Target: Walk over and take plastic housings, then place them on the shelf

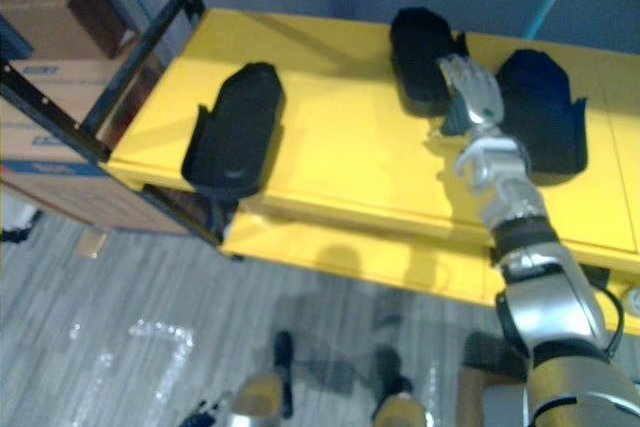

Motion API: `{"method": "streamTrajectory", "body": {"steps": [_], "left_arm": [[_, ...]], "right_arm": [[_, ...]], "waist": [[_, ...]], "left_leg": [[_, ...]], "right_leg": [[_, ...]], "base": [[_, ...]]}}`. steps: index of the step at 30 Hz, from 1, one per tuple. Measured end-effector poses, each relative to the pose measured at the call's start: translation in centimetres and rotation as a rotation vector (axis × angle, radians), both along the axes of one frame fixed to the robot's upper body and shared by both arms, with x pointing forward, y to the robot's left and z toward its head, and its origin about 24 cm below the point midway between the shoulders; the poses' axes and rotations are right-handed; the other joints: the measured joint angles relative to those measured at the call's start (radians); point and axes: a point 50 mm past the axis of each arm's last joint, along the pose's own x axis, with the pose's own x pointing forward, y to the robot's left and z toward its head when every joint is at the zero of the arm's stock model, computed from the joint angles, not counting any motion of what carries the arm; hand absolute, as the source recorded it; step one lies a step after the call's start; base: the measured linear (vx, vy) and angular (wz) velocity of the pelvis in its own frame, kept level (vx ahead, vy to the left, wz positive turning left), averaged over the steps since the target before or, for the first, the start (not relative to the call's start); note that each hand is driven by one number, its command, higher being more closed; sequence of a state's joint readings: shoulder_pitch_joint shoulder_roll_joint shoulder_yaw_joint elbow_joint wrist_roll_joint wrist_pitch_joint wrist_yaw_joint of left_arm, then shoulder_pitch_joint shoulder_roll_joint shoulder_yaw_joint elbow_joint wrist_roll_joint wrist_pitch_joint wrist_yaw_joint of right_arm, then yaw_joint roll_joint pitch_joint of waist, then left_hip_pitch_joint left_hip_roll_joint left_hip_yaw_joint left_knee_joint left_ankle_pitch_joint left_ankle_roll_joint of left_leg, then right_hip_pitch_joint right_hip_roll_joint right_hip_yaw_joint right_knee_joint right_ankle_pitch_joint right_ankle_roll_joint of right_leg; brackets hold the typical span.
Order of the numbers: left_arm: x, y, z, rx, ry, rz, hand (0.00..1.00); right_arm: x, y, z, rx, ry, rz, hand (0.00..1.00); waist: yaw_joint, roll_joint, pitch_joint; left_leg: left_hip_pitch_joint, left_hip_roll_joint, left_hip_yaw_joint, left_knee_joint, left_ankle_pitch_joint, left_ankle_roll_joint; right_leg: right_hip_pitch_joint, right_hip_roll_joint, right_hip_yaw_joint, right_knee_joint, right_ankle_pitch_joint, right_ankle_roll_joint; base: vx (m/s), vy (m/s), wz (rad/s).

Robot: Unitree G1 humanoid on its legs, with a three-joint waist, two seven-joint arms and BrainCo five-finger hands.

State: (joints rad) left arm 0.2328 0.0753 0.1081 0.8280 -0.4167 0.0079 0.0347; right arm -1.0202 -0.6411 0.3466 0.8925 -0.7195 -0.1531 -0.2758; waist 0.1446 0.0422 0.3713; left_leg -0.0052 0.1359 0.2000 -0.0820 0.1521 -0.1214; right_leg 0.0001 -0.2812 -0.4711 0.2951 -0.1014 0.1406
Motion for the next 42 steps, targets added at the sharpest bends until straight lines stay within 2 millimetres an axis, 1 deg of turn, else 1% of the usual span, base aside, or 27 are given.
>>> {"method": "streamTrajectory", "body": {"steps": [3,5,8,10,11,13,14,16,20,26,29,33,36,41,42], "left_arm": [[0.6,0.0,0.3,-0.003,-0.028,-0.007,0.00],[0.8,0.0,0.3,-0.004,-0.032,-0.010,0.00],[1.0,-0.1,0.4,-0.012,-0.031,-0.013,0.00],[1.0,-0.2,0.4,-0.019,-0.031,-0.015,0.00],[1.1,-0.2,0.4,-0.023,-0.033,-0.018,0.00],[1.3,-0.3,0.5,-0.034,-0.034,-0.025,0.00],[1.4,-0.4,0.6,-0.038,-0.035,-0.029,0.00],[1.9,-0.6,0.6,-0.054,-0.044,-0.046,0.00],[2.2,-0.8,0.6,-0.068,-0.040,-0.052,0.00],[2.6,-0.8,0.8,-0.074,-0.049,-0.050,0.00],[2.8,-0.8,0.9,-0.074,-0.057,-0.051,0.00],[3.0,-0.7,1.0,-0.073,-0.062,-0.052,0.00],[3.0,-0.6,1.1,-0.078,-0.055,-0.050,0.00],[3.2,-0.5,1.3,-0.074,-0.059,-0.058,0.00],[3.3,-0.5,1.3,-0.072,-0.060,-0.060,0.00]], "right_arm": [[0.3,-0.5,1.2,-0.031,0.011,-0.020,0.00],[0.4,-0.9,1.9,-0.036,0.017,-0.031,0.00],[0.7,-0.8,3.8,-0.035,0.029,-0.033,0.00],[0.9,-0.9,4.9,0.008,0.069,-0.047,0.00],[1.0,-1.1,5.0,0.019,0.088,-0.058,0.00],[0.9,-2.1,5.1,0.070,0.152,-0.097,0.00],[0.8,-2.4,5.5,0.088,0.164,-0.105,0.00],[0.7,-3.2,6.8,0.122,0.195,-0.146,0.00],[0.6,-3.3,7.8,0.154,0.234,-0.170,0.00],[0.6,-3.3,8.1,0.197,0.331,-0.164,0.00],[0.5,-3.1,8.3,0.207,0.391,-0.119,0.00],[0.3,-2.8,8.5,0.175,0.461,-0.044,0.00],[0.4,-1.6,8.4,0.103,0.501,0.012,0.00],[0.3,0.1,8.5,0.020,0.514,0.088,0.00],[0.3,0.8,8.3,-0.008,0.515,0.111,0.00]], "waist": [[0.005,0.001,0.039],[0.005,0.005,0.048],[0.011,0.007,0.052],[0.014,0.013,0.065],[0.015,0.014,0.067],[0.028,0.014,0.067],[0.033,0.015,0.067],[0.035,0.028,0.077],[0.035,0.037,0.084],[0.036,0.035,0.086],[0.036,0.032,0.092],[0.036,0.028,0.094],[0.034,0.024,0.097],[0.033,0.017,0.100],[0.034,0.014,0.103]], "left_leg": [[-0.001,-0.009,-0.009,0.000,0.002,0.003],[-0.014,-0.011,-0.026,0.000,0.004,0.004],[-0.049,-0.011,-0.031,0.000,0.013,0.003],[-0.049,-0.015,-0.031,0.000,0.013,0.003],[-0.050,-0.016,-0.031,0.000,0.013,0.003],[-0.053,-0.018,-0.030,0.000,0.013,0.003],[-0.057,-0.019,-0.028,0.001,0.013,0.003],[-0.063,-0.019,-0.030,0.001,0.014,0.002],[-0.063,-0.021,-0.027,0.001,0.014,0.002],[-0.056,-0.017,-0.022,0.001,0.014,0.002],[-0.047,-0.012,-0.019,0.001,0.013,0.002],[-0.041,-0.007,-0.008,0.001,0.014,0.001],[-0.030,-0.006,0.004,0.001,0.012,-0.001],[-0.028,0.003,0.006,0.001,0.014,-0.002],[-0.025,0.006,0.006,0.001,0.014,-0.003]], "right_leg": [[-0.004,-0.016,-0.006,0.026,-0.015,0.004],[-0.006,-0.020,-0.020,0.030,-0.017,0.004],[-0.046,-0.023,-0.023,0.046,-0.020,0.000],[-0.053,-0.033,-0.021,0.064,-0.030,-0.002],[-0.054,-0.034,-0.021,0.067,-0.032,-0.002],[-0.062,-0.035,-0.018,0.072,-0.036,-0.004],[-0.071,-0.036,-0.016,0.078,-0.038,-0.005],[-0.080,-0.039,-0.016,0.089,-0.043,-0.005],[-0.088,-0.043,-0.009,0.100,-0.048,-0.005],[-0.089,-0.042,0.004,0.099,-0.048,-0.005],[-0.083,-0.036,0.008,0.098,-0.048,-0.006],[-0.084,-0.028,0.013,0.100,-0.049,-0.008],[-0.083,-0.024,0.029,0.100,-0.049,-0.008],[-0.083,-0.016,0.030,0.100,-0.049,-0.009],[-0.081,-0.014,0.030,0.100,-0.050,-0.010]], "base": [[-0.03,0.007,0.10],[-0.03,-0.012,0.19],[-0.01,-0.005,0.07],[0.01,-0.011,0.02],[0.00,0.000,0.00],[0.00,-0.004,-0.02],[0.00,0.000,0.00],[0.00,0.000,0.00],[0.00,0.000,0.00],[0.00,-0.016,-0.05],[-0.02,-0.017,-0.06],[-0.03,-0.014,-0.06],[-0.02,-0.006,-0.12],[0.00,-0.002,-0.01],[0.00,0.000,0.00]]}}
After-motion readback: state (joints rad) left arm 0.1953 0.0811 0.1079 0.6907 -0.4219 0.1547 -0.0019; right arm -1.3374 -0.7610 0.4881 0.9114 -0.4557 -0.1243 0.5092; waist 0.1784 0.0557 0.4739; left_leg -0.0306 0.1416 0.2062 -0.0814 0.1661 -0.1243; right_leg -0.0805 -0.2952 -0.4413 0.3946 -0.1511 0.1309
